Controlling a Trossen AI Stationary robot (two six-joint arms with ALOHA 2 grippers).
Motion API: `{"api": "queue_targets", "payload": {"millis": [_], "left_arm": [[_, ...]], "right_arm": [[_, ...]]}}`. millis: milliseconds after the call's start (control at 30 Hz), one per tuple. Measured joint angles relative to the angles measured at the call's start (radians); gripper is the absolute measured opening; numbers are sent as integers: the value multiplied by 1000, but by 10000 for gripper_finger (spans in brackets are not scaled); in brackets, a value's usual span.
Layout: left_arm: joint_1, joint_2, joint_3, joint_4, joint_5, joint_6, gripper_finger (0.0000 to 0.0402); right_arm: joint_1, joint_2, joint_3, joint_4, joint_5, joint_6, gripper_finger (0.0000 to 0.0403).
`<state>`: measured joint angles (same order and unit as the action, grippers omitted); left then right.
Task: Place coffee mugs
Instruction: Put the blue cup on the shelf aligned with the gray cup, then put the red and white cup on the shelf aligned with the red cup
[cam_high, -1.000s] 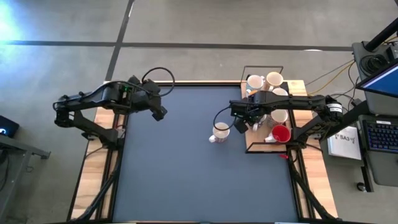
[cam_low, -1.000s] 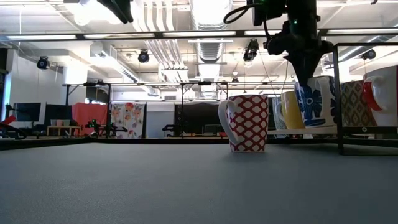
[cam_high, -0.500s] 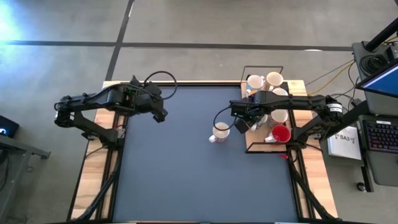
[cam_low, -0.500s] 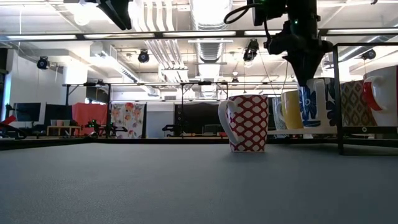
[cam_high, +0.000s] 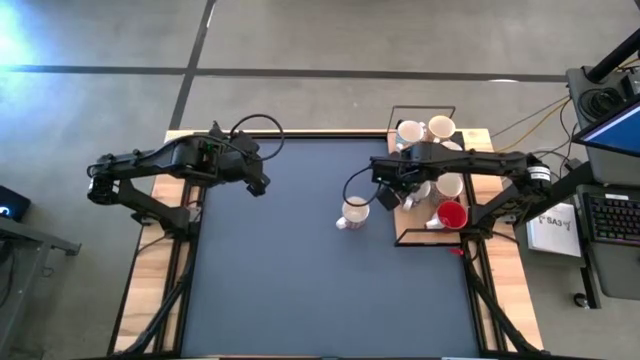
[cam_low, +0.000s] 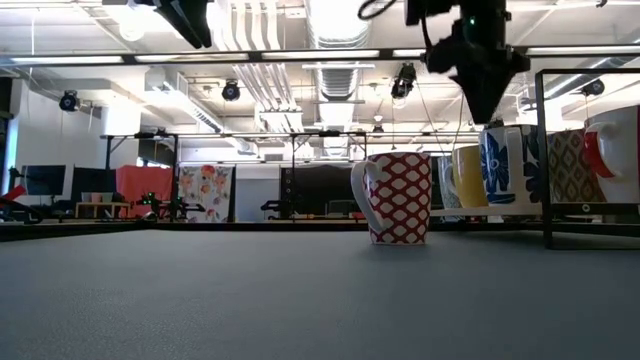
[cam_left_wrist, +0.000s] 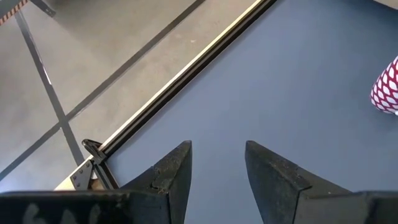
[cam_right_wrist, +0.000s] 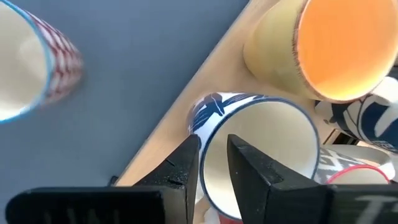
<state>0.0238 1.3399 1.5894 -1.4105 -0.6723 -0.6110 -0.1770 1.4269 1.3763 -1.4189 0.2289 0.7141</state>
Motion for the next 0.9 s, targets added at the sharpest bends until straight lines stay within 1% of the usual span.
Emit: {"api": "queue_targets", "payload": {"millis": [167, 267, 333, 500, 633, 733, 900], "left_arm": [[0, 0, 0, 0, 1, -11, 132], [0, 0, 0, 0, 2, -20, 132], [0, 0, 0, 0, 2, -24, 132], [0, 0, 0, -5, 3, -28, 132], [-2, 0, 0, -6, 34, -28, 132], [-3, 0, 0, -7, 62, -42, 132], [-21, 0, -1, -22, 62, -85, 132]], "right_arm": [[2, -1, 91, 5, -1, -12, 73], [9, -2, 107, 78, -5, -55, 70], [9, -2, 105, 133, -52, -118, 70], [9, 3, 80, 240, -218, -308, 75], [30, 3, 77, 252, -259, -435, 72], [60, 3, 76, 253, -279, -448, 69], [137, 30, 73, 282, -285, -426, 71]]}}
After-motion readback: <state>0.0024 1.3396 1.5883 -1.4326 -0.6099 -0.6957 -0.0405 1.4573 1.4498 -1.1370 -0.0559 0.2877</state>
